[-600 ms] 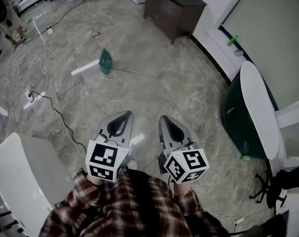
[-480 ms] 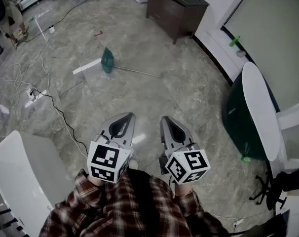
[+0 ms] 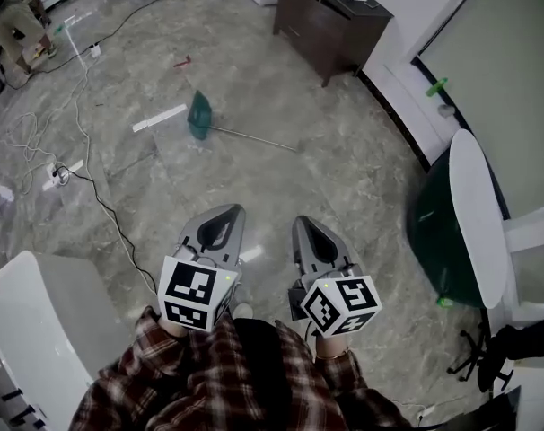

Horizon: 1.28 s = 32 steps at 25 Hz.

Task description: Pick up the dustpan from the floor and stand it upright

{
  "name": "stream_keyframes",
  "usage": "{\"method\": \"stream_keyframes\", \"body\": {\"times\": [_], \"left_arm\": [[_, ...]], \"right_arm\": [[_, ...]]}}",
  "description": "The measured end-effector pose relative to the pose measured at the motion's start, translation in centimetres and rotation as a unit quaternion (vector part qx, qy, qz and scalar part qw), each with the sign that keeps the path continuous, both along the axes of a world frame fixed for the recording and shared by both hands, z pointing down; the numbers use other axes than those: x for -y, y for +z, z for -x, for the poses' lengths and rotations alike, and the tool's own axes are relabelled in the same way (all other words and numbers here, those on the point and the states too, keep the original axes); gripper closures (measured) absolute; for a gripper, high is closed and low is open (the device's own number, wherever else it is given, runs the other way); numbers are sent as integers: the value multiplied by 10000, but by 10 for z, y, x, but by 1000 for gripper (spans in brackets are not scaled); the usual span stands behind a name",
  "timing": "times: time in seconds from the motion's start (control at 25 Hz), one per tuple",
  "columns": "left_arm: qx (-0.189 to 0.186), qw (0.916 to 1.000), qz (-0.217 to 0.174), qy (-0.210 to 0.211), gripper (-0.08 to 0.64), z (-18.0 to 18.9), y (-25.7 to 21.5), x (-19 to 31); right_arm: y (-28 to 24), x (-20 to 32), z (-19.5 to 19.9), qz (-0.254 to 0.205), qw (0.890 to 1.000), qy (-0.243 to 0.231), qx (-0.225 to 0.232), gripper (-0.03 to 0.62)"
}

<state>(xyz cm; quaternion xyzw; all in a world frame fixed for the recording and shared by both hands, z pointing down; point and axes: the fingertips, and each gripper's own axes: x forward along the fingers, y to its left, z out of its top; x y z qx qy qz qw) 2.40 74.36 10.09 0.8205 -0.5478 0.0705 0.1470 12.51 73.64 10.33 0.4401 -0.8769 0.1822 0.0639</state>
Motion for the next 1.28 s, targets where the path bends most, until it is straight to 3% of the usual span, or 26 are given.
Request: {"method": "stream_keyframes", "body": {"times": [0.28,0.64,0.96,1.28], "left_arm": [[55,9999,-100,50,558,68,-5,81],[56,9998,6,203,558,131,9,147],[-59,9995,227,229,558,142,23,201],[-98,9996,250,42,558,133,26,290]], "right_arm": [[-6,81,65,-114,9999,73,-19,581],[4,154,111,-45,9989,458,-52,581],[17,202,112,186,9976,637,-184,581],[17,297,101,198,9985,491,-157,581]]}}
